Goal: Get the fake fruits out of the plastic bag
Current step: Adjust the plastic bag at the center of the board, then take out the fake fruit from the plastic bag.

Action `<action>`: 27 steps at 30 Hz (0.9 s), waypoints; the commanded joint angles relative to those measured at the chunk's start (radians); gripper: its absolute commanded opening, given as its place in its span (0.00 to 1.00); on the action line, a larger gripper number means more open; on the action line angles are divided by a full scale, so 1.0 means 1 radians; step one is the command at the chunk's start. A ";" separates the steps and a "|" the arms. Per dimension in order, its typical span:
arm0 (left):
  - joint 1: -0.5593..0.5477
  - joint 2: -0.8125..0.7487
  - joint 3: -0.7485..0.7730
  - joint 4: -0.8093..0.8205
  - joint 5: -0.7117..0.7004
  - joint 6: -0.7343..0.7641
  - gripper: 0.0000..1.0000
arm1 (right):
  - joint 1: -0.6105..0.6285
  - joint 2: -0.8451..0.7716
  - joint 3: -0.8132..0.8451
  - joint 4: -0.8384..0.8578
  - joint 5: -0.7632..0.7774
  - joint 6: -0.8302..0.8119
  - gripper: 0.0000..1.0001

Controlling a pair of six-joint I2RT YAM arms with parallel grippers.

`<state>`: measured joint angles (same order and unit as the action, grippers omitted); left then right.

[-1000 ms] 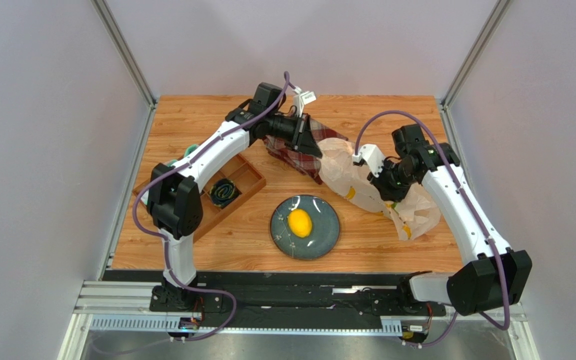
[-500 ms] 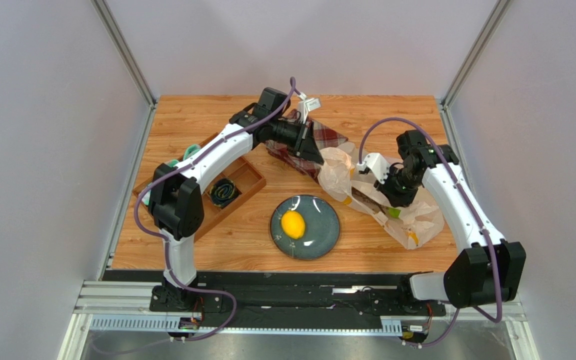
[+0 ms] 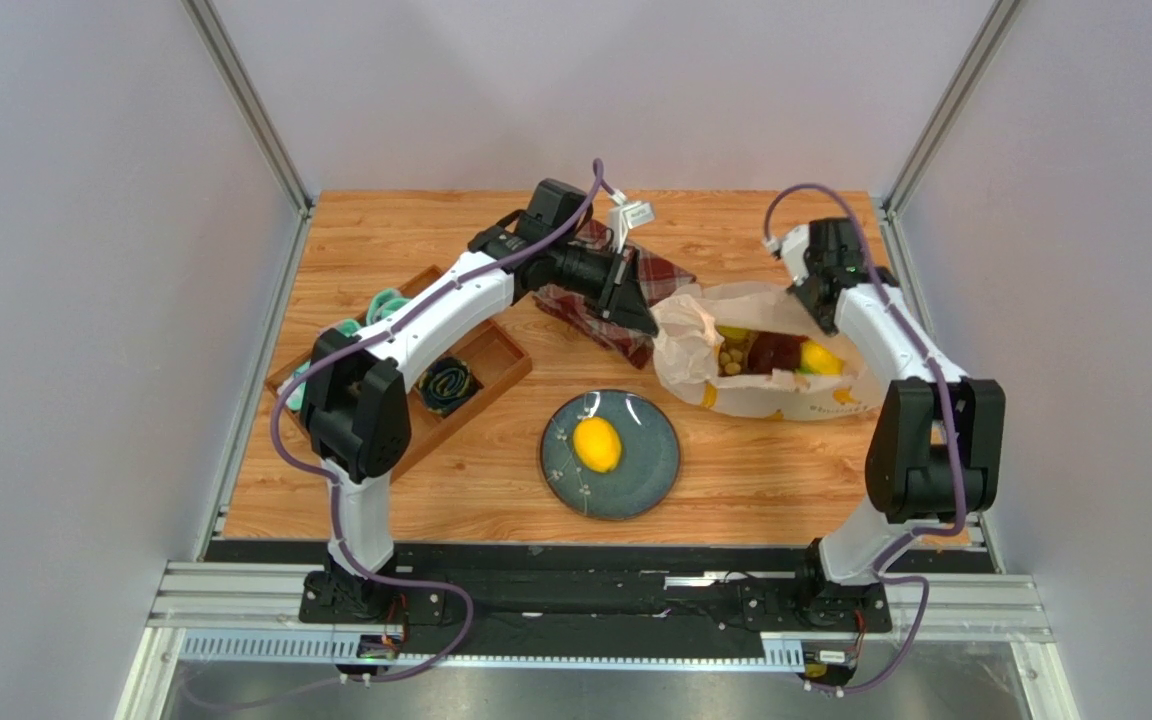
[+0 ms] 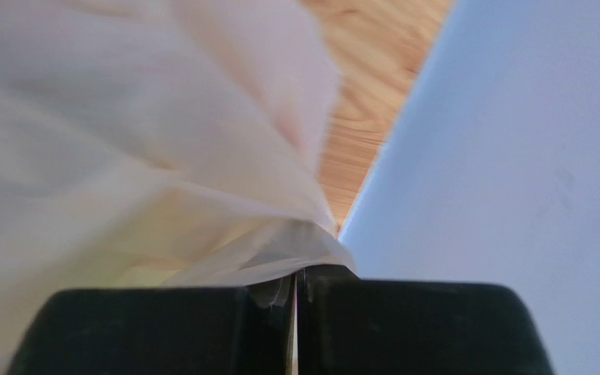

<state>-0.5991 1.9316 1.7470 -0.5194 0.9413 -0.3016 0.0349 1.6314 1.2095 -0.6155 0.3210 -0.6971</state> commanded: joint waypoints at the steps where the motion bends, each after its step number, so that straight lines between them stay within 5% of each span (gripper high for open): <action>1: -0.022 -0.034 0.008 0.044 0.024 -0.007 0.00 | -0.075 -0.077 0.179 -0.025 0.034 0.191 0.00; 3: -0.024 -0.028 0.017 0.047 0.021 -0.010 0.00 | -0.072 -0.146 0.193 -0.096 -0.152 0.231 0.05; 6: -0.028 -0.013 0.025 0.058 0.020 -0.019 0.00 | -0.061 -0.301 0.136 -0.246 -0.470 0.214 0.42; 7: -0.027 -0.003 0.026 0.058 0.021 -0.021 0.00 | -0.041 -0.361 0.107 -0.272 -0.503 0.214 0.45; 12: -0.028 0.007 0.023 0.067 0.022 -0.042 0.00 | 0.010 -0.398 -0.049 -0.354 -0.617 0.242 0.21; 19: -0.030 -0.003 0.008 0.079 0.025 -0.038 0.00 | 0.017 -0.323 -0.120 -0.221 -0.450 0.335 0.17; 20: -0.033 -0.008 -0.003 0.076 0.025 -0.031 0.00 | 0.016 -0.308 -0.117 -0.201 -0.424 0.369 0.20; 21: -0.037 -0.010 -0.009 0.076 0.025 -0.027 0.00 | 0.011 -0.276 -0.111 -0.178 -0.390 0.398 0.38; 24: -0.053 -0.034 -0.040 0.059 0.028 0.010 0.00 | -0.012 -0.194 -0.058 -0.171 -0.425 0.522 0.70; 27: -0.077 -0.057 -0.076 0.027 0.024 0.065 0.00 | -0.018 -0.113 0.001 -0.158 -0.416 0.605 0.82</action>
<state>-0.6411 1.9320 1.7039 -0.4763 0.9413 -0.3141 0.0299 1.4372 1.1183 -0.8562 -0.1188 -0.2539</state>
